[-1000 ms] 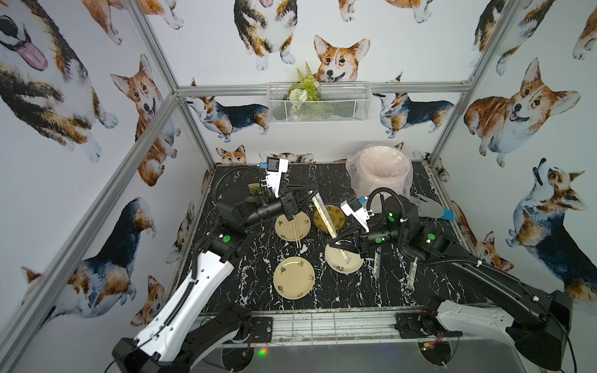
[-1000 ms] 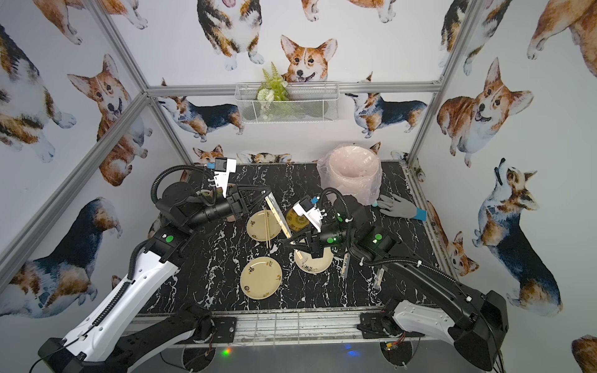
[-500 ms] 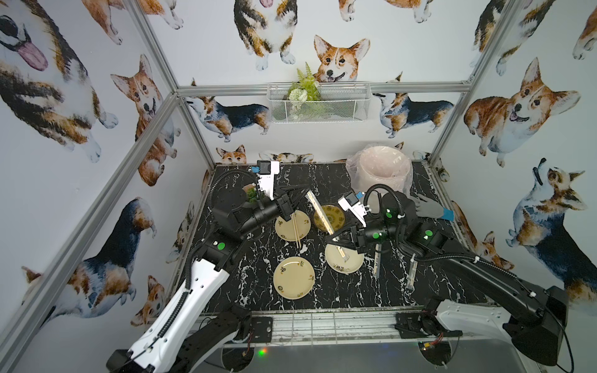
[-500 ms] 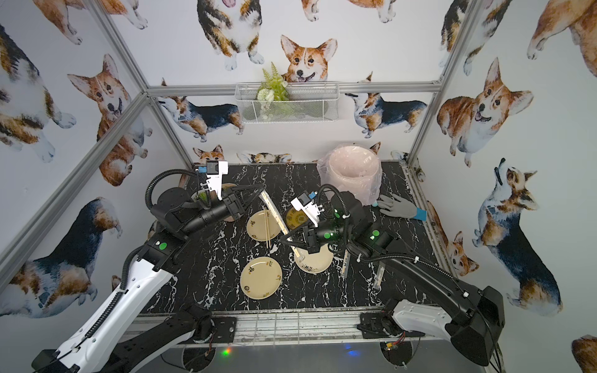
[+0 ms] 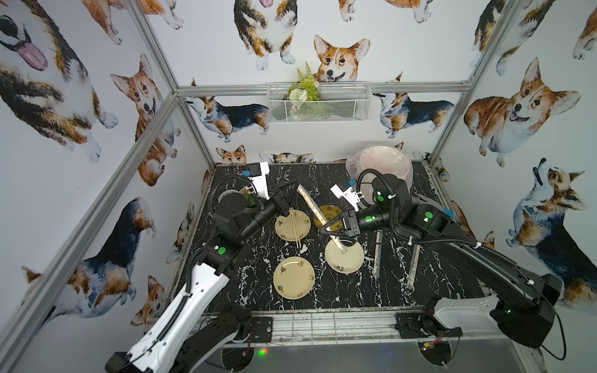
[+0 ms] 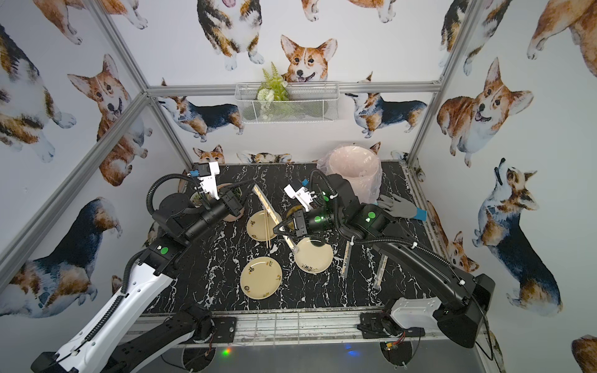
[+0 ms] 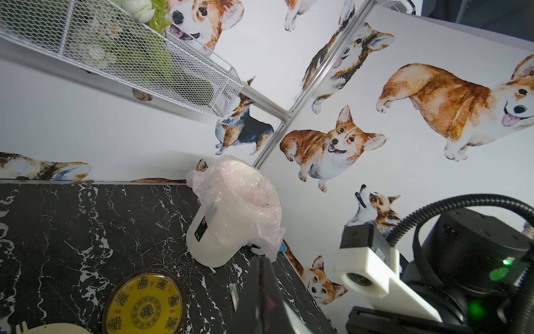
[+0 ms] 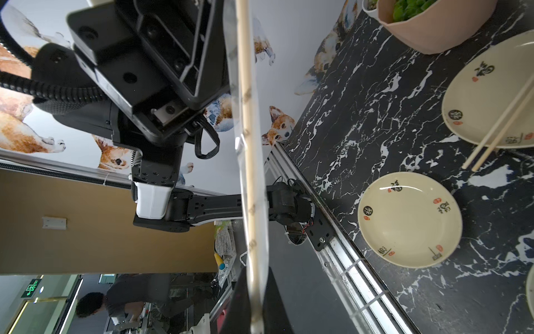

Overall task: Remove the packaging of disposable chopsticks
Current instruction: Remove the packet bag from the disposable chopsticks.

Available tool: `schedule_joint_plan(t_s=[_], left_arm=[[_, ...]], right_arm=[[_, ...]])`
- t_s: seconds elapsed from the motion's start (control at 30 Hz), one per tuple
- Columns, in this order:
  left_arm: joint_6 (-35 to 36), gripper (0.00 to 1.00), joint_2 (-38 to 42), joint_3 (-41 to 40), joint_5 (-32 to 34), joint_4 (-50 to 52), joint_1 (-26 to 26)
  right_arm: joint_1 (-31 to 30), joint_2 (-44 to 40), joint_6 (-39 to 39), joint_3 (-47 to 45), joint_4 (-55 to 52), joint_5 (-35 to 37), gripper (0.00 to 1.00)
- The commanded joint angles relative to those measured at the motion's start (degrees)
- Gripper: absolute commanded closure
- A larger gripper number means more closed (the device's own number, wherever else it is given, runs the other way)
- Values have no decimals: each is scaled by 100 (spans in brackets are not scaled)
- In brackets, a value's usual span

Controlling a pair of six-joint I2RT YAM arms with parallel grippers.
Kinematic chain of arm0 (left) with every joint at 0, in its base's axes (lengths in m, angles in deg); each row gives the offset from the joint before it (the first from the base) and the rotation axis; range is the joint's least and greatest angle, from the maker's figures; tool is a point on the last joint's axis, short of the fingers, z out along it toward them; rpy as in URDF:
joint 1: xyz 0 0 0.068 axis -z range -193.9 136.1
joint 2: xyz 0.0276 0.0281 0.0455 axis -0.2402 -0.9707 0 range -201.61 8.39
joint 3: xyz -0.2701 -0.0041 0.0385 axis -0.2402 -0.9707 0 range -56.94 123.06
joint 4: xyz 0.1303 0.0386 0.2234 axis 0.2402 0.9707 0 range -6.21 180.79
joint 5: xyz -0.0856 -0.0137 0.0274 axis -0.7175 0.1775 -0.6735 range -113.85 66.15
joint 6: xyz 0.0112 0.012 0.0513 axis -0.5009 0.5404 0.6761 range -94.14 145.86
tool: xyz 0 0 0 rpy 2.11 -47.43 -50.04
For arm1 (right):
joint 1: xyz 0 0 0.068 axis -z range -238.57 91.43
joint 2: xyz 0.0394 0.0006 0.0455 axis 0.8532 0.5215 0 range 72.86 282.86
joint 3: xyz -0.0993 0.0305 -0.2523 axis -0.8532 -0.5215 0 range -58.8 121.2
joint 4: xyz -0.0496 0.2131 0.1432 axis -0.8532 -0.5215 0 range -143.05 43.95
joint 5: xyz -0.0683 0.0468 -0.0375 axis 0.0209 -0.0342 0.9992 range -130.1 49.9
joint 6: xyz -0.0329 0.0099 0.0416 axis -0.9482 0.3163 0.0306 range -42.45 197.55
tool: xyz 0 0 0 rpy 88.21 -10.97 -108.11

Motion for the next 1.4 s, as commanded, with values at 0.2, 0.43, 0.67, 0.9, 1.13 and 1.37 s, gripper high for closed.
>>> schedule_joint_plan(t_s=[0.2,0.43,0.67,0.9,1.13,1.37], left_arm=[[-67,100,-98,97,-43,-36,553],[-16,100,-38,-24,49,-26,555],[277,100,243,-8,377,-121,553],[1164,41,1104,62,1037,214,477],[1917,53,1098,674,1598,814,468],[906,66,335,416,-392,-280,468]], right_arm=[[21,347,120,200,362,1210,100],[44,229,253,-3,603,1181,100],[48,-92,-152,-505,952,1053,100],[204,-630,-1212,-1350,1473,882,100],[210,-1234,-2413,-2012,1945,170,100],[214,-1140,-1668,-2181,3206,-415,100]])
